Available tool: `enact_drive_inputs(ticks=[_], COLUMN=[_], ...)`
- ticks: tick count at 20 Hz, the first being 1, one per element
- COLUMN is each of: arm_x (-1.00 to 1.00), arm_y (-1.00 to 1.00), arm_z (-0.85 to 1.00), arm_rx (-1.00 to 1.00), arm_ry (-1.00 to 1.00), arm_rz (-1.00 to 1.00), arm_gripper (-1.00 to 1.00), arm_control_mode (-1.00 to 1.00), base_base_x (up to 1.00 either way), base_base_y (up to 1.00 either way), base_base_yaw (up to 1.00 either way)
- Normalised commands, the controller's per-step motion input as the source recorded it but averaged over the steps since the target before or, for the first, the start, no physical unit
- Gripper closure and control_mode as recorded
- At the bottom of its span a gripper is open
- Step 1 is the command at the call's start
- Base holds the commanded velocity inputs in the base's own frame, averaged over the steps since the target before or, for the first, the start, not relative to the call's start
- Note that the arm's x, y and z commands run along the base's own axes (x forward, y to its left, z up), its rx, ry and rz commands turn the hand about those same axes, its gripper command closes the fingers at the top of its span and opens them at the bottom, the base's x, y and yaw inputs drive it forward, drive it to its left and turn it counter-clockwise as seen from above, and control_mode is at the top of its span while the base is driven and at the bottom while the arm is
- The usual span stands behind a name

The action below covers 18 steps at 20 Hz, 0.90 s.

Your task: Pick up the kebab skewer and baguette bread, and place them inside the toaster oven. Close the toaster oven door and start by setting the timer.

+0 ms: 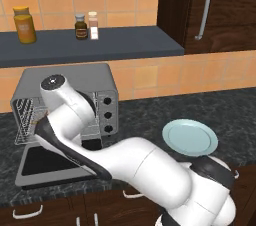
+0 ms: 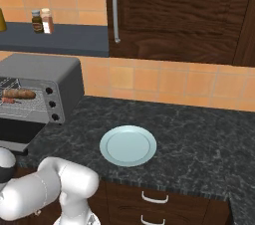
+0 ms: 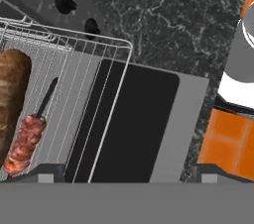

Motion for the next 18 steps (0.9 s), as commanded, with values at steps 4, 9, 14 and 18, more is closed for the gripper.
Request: enact_drive_inputs(ticks=[4,9,14,18], arm_x=[-0.23,-0.12,-0.05,-0.14], arm_y=[-0.38,-0.27,-0.01,0.0], arm_z=[0.0,-0.11,-0.07,-0.01], arm_rx=[-0.07,-0.15,-0.26,-0.3], arm_ry=[-0.01,-0.08,-0.19,0.0], arm_rz=[0.4,0.42,0.36,0.29], arm_gripper=[-1.0,-1.0,-1.0,-1.0], arm_control_mode=[-1.0,-1.0,-1.0,-1.0], base_base_x=[0.0,0.0,0.0,0.0], base_base_y=[0.0,0.0,0.0,0.0], base_base_yaw=[0.0,0.0,0.0,0.0])
